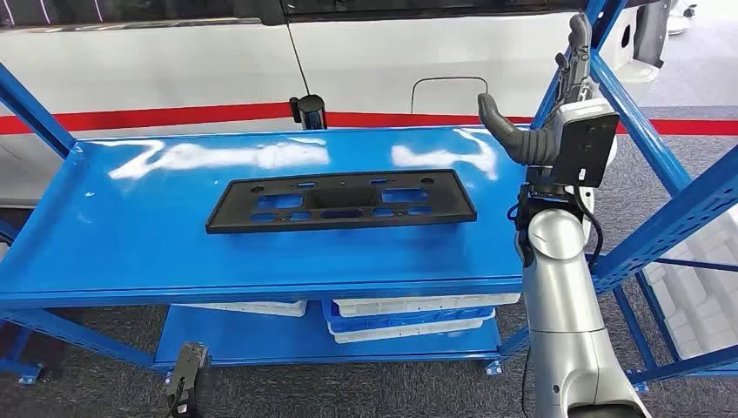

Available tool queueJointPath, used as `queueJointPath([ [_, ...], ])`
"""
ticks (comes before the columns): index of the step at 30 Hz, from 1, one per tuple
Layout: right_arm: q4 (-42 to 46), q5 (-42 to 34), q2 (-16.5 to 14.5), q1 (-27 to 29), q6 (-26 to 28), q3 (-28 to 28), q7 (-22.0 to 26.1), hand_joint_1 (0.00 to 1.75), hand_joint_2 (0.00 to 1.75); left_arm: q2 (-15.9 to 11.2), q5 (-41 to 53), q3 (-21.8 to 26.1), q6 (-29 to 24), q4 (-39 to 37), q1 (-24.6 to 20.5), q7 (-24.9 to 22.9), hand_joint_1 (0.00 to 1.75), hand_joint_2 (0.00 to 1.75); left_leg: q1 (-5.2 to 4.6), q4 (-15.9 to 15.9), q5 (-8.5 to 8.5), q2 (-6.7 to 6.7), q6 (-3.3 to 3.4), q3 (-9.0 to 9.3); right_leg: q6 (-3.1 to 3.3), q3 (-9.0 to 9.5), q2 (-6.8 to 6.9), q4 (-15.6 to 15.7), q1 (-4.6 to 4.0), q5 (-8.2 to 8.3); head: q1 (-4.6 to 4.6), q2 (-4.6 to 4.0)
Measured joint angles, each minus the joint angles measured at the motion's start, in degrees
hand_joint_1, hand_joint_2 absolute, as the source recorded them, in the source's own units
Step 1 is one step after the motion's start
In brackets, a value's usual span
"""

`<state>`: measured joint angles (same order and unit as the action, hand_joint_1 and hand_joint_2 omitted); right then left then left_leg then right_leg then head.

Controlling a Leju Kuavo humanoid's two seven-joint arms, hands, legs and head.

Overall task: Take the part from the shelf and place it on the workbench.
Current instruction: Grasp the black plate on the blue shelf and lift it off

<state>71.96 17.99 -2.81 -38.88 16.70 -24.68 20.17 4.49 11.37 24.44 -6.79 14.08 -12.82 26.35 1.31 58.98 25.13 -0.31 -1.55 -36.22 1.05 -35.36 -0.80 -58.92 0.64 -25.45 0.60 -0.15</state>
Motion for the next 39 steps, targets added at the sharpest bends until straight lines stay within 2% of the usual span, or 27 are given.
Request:
queueJointPath([
  [2, -0.06, 0.01, -0.03, -0.03, 0.0, -0.01, 0.02, 0.0, 1.75, -0.04, 0.02, -0.09, -0.02, -0.03, -0.02, -0.05, 0.0, 0.0, -0.42, -0.08, 0.61, 0.03, 0.39, -0.06, -0.31, -0.01, -0.01, 0.11, 0.08, 0.05, 0.08, -0.01],
  [5, -0.19, 0.02, -0.05, 0.03, -0.03, -0.02, 0.04, 0.0, 1.75, -0.19, 0.35, -0.26, -0.54, -0.08, 0.06, -0.51, 0.0, 0.0, -0.9, -0.6, 0.38, 0.04, 1.46, 0.48, -0.87, 0.11, 0.04, 0.16, -0.27, -0.28, 0.07, -0.01],
  [7, -0.21, 0.02, -0.04, -0.04, -0.04, -0.02, 0.06, 0.0, 1.75, -0.23, 0.72, -0.32, -1.01, -0.1, 0.08, -1.23, 0.0, 0.0, -1.05, -0.77, 0.03, 0.0, 1.47, 0.69, -0.86, 0.25, 0.13, 0.19, -0.56, -0.45, 0.02, -0.01],
  [17, -0.19, 0.03, 0.24, -0.03, -0.02, -0.02, 0.07, 0.0, 1.75, -0.41, 1.11, -0.34, -1.59, -0.2, 0.13, -2.42, 0.0, 0.0, -1.38, -0.78, 0.11, -0.13, 1.94, 0.72, -1.26, 0.64, 0.26, 0.93, -0.44, -0.22, 0.02, -0.02],
  [20, -0.01, 0.43, 0.31, 0.06, -0.14, -0.04, 0.07, 0.0, 1.75, -0.46, 1.89, -0.6, -2.95, -0.26, 0.23, -4.29, 0.0, 0.0, -1.41, -0.77, 0.1, -0.13, 2.03, 0.72, -1.37, 0.64, 0.26, 0.95, -0.34, -0.16, 0.03, 0.0],
  [23, 1.43, 2.37, 0.6, 0.95, -1.36, -0.68, -0.01, 0.0, 1.75, -0.7, 4.04, -1.58, -5.17, -0.6, 0.87, -10.35, 0.0, 0.0, -1.38, -0.77, 0.1, -0.11, 2.05, 0.73, -1.4, 0.66, 0.25, 0.95, -0.23, -0.13, 0.03, -0.01],
  [27, 6.68, 8.54, 1.37, 3.9, -3.42, -4.07, -1.67, 0.0, 1.75, -1.02, 7.54, -3.58, -6.55, -1.74, 3.73, -25.63, 0.0, 0.0, -1.25, -0.77, 0.16, 0.06, 2.05, 0.82, -1.39, 0.62, 0.2, 0.95, -0.11, -0.15, 0.05, 0.0],
  [29, 9.84, 11.75, 2.12, 5.77, -3.75, -6.42, -2.94, 0.0, 1.75, -0.93, 8.24, -4.35, -6.57, -2.3, 6.06, -31.19, 0.0, 0.0, -1.19, -0.78, 0.2, 0.08, 2.05, 0.86, -1.45, 0.57, 0.19, 0.95, -0.08, -0.21, 0.05, 0.0],
  [32, 13.18, 13.9, 3.12, 7.74, -3.84, -8.99, -3.83, 0.0, 1.75, -0.6, 8.55, -4.93, -6.42, -2.78, 8.47, -33.92, 0.0, 0.0, -1.15, -0.8, 0.21, -0.04, 2.06, 0.85, -1.53, 0.55, 0.28, 0.96, -0.1, -0.3, 0.05, 0.0],
  [39, 17.57, 22.12, 5.67, 11.91, -5.54, -13.53, -5.21, 0.0, 1.75, 0.74, 9.74, -6.03, -3.53, -3.3, 9.28, -42.88, 0.0, 0.0, -1.08, -0.84, 0.21, -0.13, 2.07, 0.9, -1.53, 0.66, 0.33, 0.95, -0.12, -0.3, 0.04, -0.02],
])
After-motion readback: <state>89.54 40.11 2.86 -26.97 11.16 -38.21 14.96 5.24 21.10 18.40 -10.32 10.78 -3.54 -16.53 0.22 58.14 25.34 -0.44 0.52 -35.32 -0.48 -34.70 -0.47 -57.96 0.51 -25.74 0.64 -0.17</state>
